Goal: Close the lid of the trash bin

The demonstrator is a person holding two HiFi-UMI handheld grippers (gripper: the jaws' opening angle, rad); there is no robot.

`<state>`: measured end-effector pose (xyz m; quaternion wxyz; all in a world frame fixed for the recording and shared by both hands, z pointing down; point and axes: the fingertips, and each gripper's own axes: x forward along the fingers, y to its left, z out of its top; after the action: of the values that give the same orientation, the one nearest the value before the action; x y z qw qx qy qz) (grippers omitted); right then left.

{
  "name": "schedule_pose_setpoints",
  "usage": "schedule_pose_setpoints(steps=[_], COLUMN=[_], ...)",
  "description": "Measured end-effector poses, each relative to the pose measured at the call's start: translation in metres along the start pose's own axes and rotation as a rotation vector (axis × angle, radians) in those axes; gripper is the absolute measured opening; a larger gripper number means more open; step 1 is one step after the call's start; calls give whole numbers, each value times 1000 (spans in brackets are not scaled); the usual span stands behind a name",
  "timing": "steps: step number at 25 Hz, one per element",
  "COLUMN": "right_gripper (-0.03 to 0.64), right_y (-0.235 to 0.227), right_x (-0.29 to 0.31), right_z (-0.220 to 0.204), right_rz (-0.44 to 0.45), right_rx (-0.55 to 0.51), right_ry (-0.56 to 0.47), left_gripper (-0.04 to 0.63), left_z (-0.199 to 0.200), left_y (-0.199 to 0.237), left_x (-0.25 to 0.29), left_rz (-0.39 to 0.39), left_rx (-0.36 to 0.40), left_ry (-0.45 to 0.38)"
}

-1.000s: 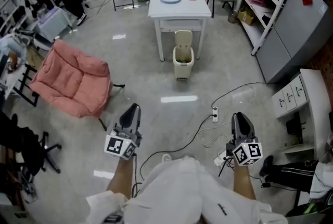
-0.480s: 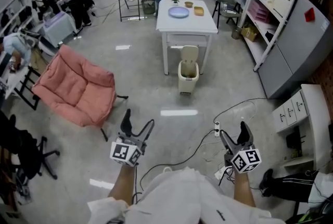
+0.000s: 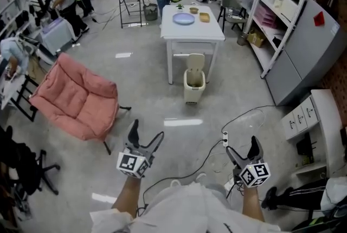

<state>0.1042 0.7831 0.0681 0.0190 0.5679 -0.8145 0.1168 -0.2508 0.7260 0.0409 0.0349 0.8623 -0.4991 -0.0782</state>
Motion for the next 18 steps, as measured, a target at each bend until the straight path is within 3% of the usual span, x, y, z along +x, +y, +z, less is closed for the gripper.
schedule_pose_setpoints(steps=[18], right_gripper=[574], right_y=[-45], right_x=[84], right_z=[8], right_rz=[56], right_rx=[66], right_ry=[-14], left_gripper=[445], left_z=[-9], left_y=[13], left_x=[87], left_rz=[-18], left_rx=[7], left_ry=[22])
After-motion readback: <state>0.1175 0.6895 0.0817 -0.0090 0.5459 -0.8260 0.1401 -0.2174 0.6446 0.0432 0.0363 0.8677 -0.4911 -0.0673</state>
